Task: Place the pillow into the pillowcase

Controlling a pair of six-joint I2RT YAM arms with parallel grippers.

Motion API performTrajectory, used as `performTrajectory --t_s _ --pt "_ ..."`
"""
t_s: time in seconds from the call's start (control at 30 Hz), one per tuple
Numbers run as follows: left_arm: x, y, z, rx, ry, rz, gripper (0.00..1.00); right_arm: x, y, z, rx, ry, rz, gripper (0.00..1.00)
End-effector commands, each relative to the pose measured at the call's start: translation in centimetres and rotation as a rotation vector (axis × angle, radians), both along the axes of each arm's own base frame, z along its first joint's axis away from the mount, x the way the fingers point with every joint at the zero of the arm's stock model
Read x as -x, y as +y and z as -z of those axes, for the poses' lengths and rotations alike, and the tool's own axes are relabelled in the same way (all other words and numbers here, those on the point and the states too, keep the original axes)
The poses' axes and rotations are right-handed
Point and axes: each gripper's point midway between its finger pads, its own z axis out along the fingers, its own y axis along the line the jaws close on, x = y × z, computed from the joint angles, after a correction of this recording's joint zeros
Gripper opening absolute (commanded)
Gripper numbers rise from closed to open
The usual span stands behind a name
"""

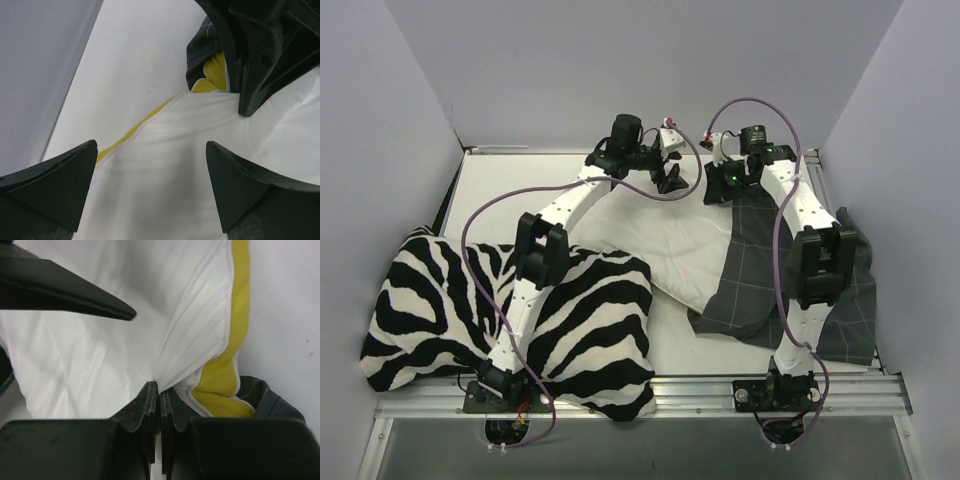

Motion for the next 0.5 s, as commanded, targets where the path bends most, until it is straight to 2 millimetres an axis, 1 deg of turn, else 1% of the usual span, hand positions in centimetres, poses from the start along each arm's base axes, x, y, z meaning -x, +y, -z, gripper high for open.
performTrajectory --t_s 0.0,0.03,0.1,0.13,0.17,0.2,0.23,0.27,0.3,0.33,0.37,0.4,0.47 --pt "2.3 0.2 -3.3 -0.010 -0.150 0.129 0.97 3.7 3.1 -2.7 -0.104 0.005 -0.134 0.00" --pt "2.6 0.3 -2.8 -0.032 -0.191 0.159 0.97 3.7 3.1 -3.2 -0.105 -0.008 -0.135 0.00" --pt "3.5 0.6 -1.6 -0.052 -0.177 0.197 0.97 3.8 3.3 -4.0 -0.120 -0.024 -0.142 0.00" --pt "3.8 0.7 -1.6 -0.056 -0.196 0.214 0.97 3.9 3.4 -4.5 -0.127 -0.038 -0.148 0.00" --pt "4.1 0.8 -1.4 -0.059 -0.201 0.234 0.97 4.2 3.7 -5.0 -0.149 -0.041 -0.162 0.00" --pt "5.0 0.7 -0.7 -0.066 -0.180 0.266 0.97 4.4 3.9 -5.6 -0.156 -0.054 -0.171 0.00" --pt "5.3 0.7 -0.7 -0.077 -0.216 0.286 0.98 4.6 4.2 -5.9 -0.162 -0.064 -0.188 0.00" --pt "5.7 0.8 0.0 -0.092 -0.211 0.298 0.97 5.0 4.5 -6.3 -0.175 -0.070 -0.209 0.00" --pt "5.9 0.7 0.3 -0.099 -0.222 0.306 0.97 5.6 4.9 -6.4 -0.177 -0.076 -0.230 0.00" --pt "6.0 0.5 0.3 -0.104 -0.250 0.317 0.97 6.0 5.2 -7.1 -0.176 -0.107 -0.260 0.00" --pt "6.0 0.5 0.4 -0.107 -0.253 0.317 0.97 6.4 5.5 -7.0 -0.174 -0.110 -0.280 0.00" --pt "5.9 0.4 0.1 -0.104 -0.262 0.317 0.97 7.1 5.9 -7.2 -0.172 -0.120 -0.303 0.00" --pt "5.7 0.2 -0.3 -0.091 -0.260 0.310 0.98 7.7 6.3 -7.3 -0.166 -0.129 -0.327 0.00"
